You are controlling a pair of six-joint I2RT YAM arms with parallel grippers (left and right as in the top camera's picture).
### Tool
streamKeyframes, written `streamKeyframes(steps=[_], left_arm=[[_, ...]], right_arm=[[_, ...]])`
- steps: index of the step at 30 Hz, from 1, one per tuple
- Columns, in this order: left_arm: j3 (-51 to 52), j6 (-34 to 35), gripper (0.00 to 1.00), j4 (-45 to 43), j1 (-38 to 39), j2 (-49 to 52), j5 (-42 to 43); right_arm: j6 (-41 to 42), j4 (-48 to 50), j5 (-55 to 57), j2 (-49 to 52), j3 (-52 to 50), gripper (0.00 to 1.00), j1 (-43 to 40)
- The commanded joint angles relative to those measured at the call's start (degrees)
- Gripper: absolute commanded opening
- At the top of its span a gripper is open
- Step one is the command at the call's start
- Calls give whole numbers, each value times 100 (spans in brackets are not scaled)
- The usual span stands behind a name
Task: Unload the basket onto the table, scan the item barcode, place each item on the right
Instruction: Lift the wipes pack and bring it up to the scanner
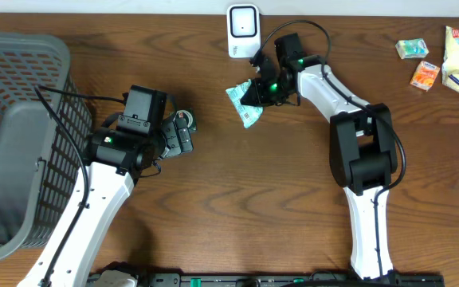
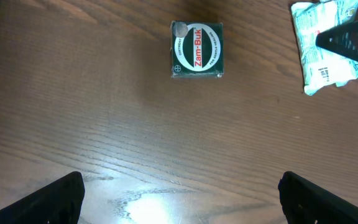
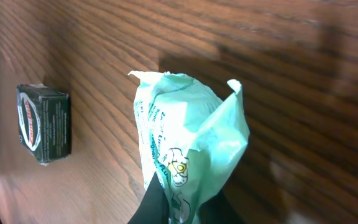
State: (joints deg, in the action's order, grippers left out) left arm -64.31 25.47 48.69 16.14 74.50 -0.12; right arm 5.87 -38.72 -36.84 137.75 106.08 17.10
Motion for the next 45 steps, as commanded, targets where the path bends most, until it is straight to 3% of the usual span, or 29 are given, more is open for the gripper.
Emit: streamKeyframes(steps=[1, 9, 15, 24, 39, 45], left_arm=[[-74, 7, 98, 15, -9, -13, -11], [-74, 7, 98, 13, -9, -13, -11], [-74, 4, 98, 13, -9, -13, -11], [-74, 7, 98, 13, -9, -13, -11], [-74, 7, 98, 13, -9, -13, -11], [-74, 7, 98, 13, -9, -13, -11]], right_arm=[[144, -57, 72, 131, -11, 1, 28], [133, 70, -1615, -354, -11, 1, -258], [369, 935, -3259, -1058, -11, 1, -573], [688, 1298, -3060, -1926, -11, 1, -634], [1084, 1182, -2594, -1969, -11, 1, -496], [1082, 876, -1672, -1969, -11, 1, -361]])
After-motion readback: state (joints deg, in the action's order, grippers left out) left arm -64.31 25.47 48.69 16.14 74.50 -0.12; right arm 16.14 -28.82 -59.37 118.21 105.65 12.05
